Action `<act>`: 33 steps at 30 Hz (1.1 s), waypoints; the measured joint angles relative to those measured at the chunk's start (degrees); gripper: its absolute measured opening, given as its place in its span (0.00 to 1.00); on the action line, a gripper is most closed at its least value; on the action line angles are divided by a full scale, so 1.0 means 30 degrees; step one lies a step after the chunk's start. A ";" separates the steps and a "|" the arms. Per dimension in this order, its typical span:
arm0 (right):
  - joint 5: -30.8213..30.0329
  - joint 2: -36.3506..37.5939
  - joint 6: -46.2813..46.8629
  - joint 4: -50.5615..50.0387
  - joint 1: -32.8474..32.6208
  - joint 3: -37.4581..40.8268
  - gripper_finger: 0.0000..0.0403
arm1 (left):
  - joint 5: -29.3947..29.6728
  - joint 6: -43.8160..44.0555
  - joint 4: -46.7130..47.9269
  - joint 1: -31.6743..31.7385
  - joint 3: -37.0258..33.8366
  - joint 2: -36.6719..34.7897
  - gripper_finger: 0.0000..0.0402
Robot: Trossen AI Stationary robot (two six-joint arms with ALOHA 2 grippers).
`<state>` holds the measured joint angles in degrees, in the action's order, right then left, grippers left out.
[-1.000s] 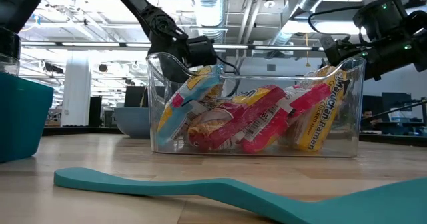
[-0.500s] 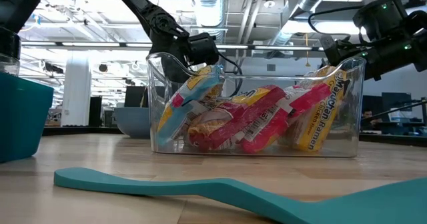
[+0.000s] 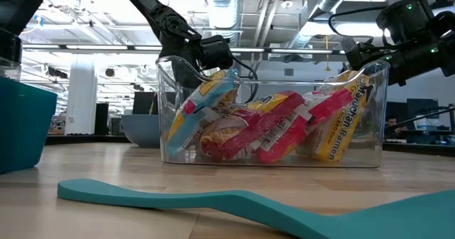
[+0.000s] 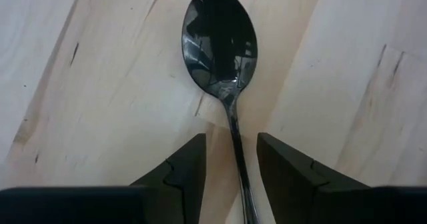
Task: Pick & Place Food Item
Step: Put the black spoon into the blue bin
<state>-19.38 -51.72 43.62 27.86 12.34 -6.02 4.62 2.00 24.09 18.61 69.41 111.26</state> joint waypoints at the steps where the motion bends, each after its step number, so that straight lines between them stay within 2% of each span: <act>1: 0.0000 0.0000 0.0000 0.0000 0.0000 0.0000 0.13 | 0.0000 0.0000 0.0021 0.0000 0.0000 0.0000 0.32; 27: -0.0005 0.0000 0.0010 0.0583 0.0007 0.0000 0.13 | 0.0044 -0.0568 -0.0129 -0.0291 -0.0240 0.0488 0.31; 33: -0.0002 0.0000 -0.0015 0.0583 0.0005 0.0000 0.13 | 0.0036 -0.0568 -0.0158 -0.0299 -0.0240 0.0495 0.25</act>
<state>-19.38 -51.72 43.57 29.61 12.35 -6.02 4.73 0.30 23.62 17.72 68.69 112.75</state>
